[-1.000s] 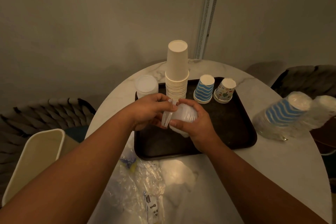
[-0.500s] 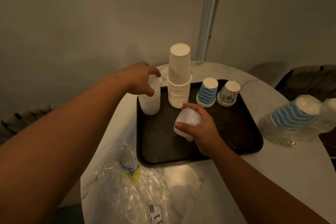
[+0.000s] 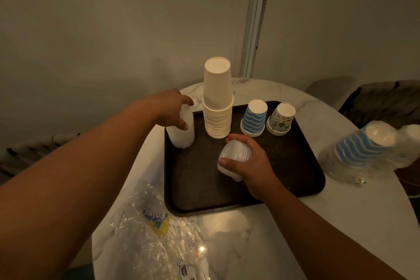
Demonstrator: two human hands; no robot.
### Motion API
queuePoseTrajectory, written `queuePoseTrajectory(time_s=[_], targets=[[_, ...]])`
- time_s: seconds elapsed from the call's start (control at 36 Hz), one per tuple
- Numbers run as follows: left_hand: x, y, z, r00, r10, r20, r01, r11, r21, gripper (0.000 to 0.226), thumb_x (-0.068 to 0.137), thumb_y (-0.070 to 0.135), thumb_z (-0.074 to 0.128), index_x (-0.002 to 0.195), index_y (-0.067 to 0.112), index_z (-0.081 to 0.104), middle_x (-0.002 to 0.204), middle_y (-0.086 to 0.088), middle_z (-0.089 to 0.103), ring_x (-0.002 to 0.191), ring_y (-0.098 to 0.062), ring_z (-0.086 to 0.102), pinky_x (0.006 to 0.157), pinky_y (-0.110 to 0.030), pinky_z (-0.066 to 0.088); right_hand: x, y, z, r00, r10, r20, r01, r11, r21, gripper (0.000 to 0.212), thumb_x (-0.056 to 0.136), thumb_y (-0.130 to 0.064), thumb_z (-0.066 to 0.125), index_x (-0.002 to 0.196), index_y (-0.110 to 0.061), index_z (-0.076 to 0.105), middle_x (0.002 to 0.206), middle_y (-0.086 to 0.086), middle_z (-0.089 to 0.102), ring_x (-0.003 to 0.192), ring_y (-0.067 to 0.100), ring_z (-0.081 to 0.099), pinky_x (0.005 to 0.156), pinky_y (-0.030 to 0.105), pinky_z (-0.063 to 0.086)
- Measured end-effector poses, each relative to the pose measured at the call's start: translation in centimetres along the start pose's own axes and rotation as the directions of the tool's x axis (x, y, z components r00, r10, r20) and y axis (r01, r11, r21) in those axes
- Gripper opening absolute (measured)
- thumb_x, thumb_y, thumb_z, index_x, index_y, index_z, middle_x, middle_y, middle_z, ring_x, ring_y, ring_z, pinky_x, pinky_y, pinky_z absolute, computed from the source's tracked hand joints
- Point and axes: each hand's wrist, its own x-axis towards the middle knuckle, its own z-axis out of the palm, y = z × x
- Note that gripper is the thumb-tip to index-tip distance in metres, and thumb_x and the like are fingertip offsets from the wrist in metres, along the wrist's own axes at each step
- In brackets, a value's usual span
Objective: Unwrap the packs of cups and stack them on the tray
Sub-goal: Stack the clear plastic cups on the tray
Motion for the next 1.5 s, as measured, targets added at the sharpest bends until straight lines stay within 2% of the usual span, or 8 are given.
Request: queuePoseTrajectory(time_s=[0.33,0.47,0.58,0.67,0.78,0.92,1.19,1.5], targets=[[-2.0,0.2,-0.7,0.998,-0.067,-0.022,0.065,0.997,-0.051,0.099,0.074,0.053,0.078,0.154,0.029,0.023,0.158,-0.006,0.027,0.141,-0.032,0.031,0.111,-0.045,0.034,-0.5,-0.1,-0.4,1.0,-0.018,0.006,0.018,1.0,0.01,0.059,0.064,-0.015,0.087,0.112,-0.036,0.058,0.121,-0.008,0.057,0.115,0.017,0.052,0.092,0.041,0.053],[-7.0,3.3,-0.8,0.897,-0.162,-0.412,-0.012,0.921,-0.389,0.037,0.084,0.046,0.071,0.111,0.021,0.063,0.104,-0.001,0.063,0.095,-0.02,0.059,0.078,-0.032,0.049,-1.0,-0.5,-0.7,0.998,-0.067,-0.01,0.067,0.998,-0.002,0.067,0.055,-0.026,0.089,0.114,-0.034,0.058,0.118,-0.012,0.058,0.109,0.006,0.055,0.094,0.038,0.053],[-8.7,7.7,2.1,0.985,-0.137,-0.1,0.02,0.68,-0.733,0.037,0.083,0.054,0.067,0.088,0.017,0.067,0.083,-0.004,0.069,0.081,-0.022,0.067,0.073,-0.039,0.058,-1.4,-0.8,-0.6,0.996,-0.088,0.006,0.088,0.996,0.036,0.081,0.047,-0.035,0.089,0.122,-0.031,0.056,0.123,-0.006,0.057,0.114,0.012,0.056,0.093,0.039,0.054],[-8.4,9.7,4.4,0.993,-0.007,0.119,0.106,0.514,-0.851,0.043,0.079,0.051,0.072,0.097,0.013,0.065,0.089,-0.007,0.073,0.082,-0.024,0.072,0.077,-0.042,0.061,-1.7,-1.2,-0.7,0.992,-0.092,0.087,0.085,0.993,0.079,0.081,0.056,-0.01,0.09,0.126,-0.028,0.052,0.127,0.001,0.054,0.115,0.019,0.057,0.081,0.029,0.056],[-8.0,10.6,5.5,0.988,-0.007,0.155,0.149,0.334,-0.931,0.04,0.079,0.039,0.077,0.1,0.007,0.065,0.088,-0.007,0.072,0.072,-0.016,0.07,0.062,-0.024,0.055,-2.1,-1.7,-1.2,0.985,-0.072,0.158,0.055,0.992,0.11,0.09,0.059,-0.004,0.088,0.134,-0.025,0.044,0.131,0.001,0.049,0.118,0.019,0.055,0.084,0.035,0.058],[-8.4,10.3,5.5,0.975,0.049,0.215,0.21,0.088,-0.974,0.048,0.076,0.03,0.077,0.109,-0.001,0.06,0.09,-0.014,0.071,0.071,-0.018,0.07,0.058,-0.025,0.055,-2.6,-2.1,-2.1,0.969,-0.064,0.237,0.037,0.992,0.117,0.08,0.068,0.008,0.08,0.133,-0.02,0.042,0.125,-0.001,0.05,0.112,0.012,0.058,0.08,0.028,0.056],[-8.6,9.1,5.1,0.959,0.178,0.22,0.233,-0.055,-0.971,0.05,0.072,0.032,0.073,0.11,0.002,0.06,0.105,-0.019,0.071,0.094,-0.029,0.071,0.071,-0.033,0.059,-2.7,-2.6,-2.7,0.976,-0.067,0.208,0.036,0.988,0.149,0.07,0.068,0.008,0.078,0.123,-0.026,0.051,0.119,-0.005,0.056,0.109,0.008,0.06,0.085,0.03,0.055],[-8.9,8.3,4.7,0.968,0.151,0.201,0.204,-0.002,-0.979,0.031,0.081,0.023,0.071,0.102,0.007,0.054,0.091,-0.015,0.072,0.076,-0.024,0.072,0.058,-0.028,0.057,-2.4,-2.6,-1.1,0.971,-0.09,0.222,0.052,0.983,0.175,0.072,0.063,0.002,0.083,0.122,-0.028,0.054,0.124,-0.001,0.057,0.115,0.016,0.058,0.085,0.031,0.054]])
